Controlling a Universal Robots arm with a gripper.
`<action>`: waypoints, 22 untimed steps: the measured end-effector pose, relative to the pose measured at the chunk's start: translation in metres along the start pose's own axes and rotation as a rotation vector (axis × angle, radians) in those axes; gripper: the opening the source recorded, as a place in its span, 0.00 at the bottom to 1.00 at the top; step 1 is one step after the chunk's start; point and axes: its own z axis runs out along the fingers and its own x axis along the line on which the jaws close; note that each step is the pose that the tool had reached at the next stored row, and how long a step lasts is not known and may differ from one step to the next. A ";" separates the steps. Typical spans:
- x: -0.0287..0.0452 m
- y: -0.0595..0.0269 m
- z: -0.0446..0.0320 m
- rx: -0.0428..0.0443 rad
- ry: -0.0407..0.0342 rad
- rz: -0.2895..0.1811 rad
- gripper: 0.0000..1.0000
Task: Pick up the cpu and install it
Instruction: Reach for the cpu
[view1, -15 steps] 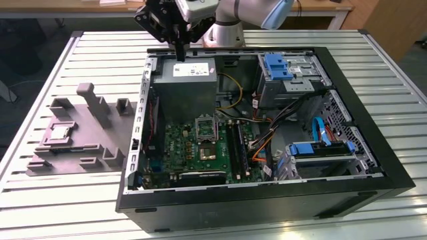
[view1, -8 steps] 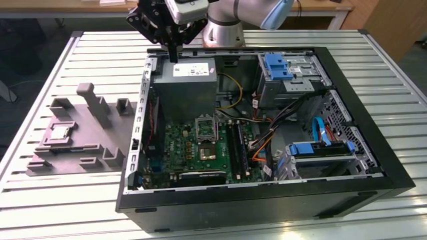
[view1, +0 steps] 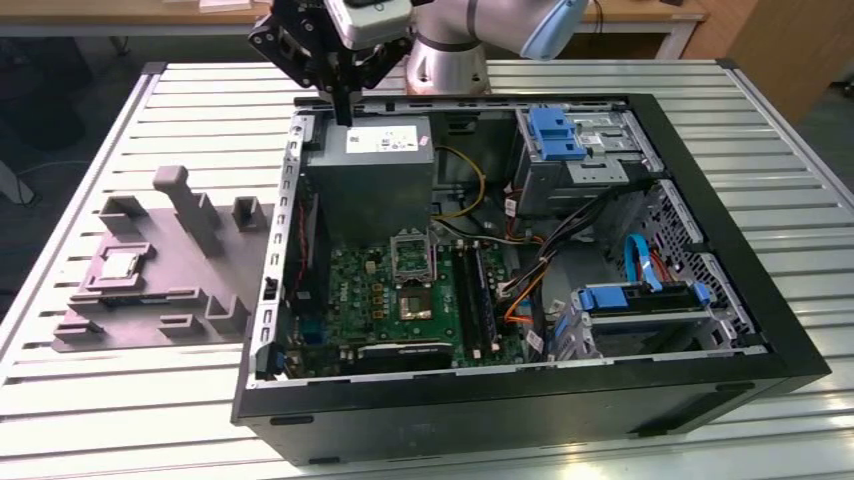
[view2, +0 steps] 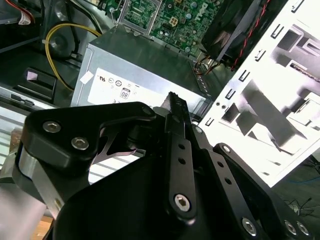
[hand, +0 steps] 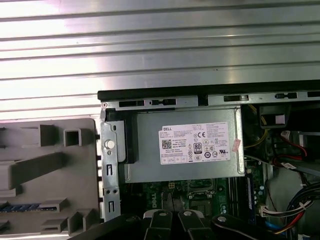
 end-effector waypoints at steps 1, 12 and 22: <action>0.0007 -0.0001 0.0000 0.0000 0.0000 0.000 0.11; 0.0040 -0.0003 0.0001 -0.0001 0.0001 0.000 0.11; 0.0069 -0.0005 0.0002 -0.0001 0.0001 0.000 0.11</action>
